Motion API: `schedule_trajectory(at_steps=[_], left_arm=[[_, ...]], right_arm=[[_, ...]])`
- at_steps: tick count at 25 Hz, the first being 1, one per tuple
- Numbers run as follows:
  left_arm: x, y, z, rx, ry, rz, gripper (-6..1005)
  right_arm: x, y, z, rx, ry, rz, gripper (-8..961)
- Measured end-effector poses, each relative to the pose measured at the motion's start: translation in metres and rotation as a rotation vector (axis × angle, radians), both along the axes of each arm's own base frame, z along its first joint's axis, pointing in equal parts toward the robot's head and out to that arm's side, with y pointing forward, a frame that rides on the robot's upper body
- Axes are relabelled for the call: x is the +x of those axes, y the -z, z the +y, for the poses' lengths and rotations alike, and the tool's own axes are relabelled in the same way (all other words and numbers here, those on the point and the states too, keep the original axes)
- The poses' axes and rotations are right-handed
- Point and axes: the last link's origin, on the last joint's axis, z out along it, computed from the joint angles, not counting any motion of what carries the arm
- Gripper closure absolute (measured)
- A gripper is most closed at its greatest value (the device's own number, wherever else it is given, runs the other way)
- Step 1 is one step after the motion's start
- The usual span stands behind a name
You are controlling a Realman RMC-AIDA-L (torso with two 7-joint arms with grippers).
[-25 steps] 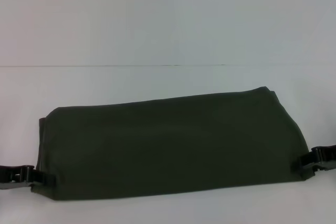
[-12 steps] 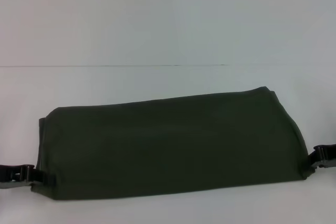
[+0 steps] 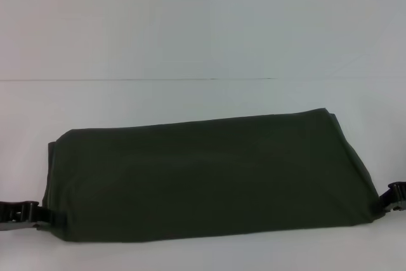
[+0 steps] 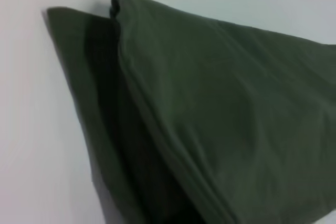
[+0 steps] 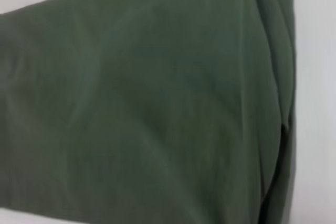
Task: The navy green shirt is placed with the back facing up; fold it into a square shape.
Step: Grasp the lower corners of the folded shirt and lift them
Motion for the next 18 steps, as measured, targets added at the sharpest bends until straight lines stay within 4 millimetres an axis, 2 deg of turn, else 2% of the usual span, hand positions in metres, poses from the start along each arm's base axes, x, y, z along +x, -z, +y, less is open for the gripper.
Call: schedule_trajectory(at_steps=[6, 18], left_arm=[[0.000, -0.008, -0.005, -0.038, 0.004, -0.006, 942], [-0.005, -0.016, -0.018, -0.152, -0.014, 0.046, 941]], right_arm=[[0.001, -0.003, -0.014, -0.075, -0.014, 0.030, 943], [0.003, 0.003, -0.044, -0.249, -0.069, 0.077, 943]])
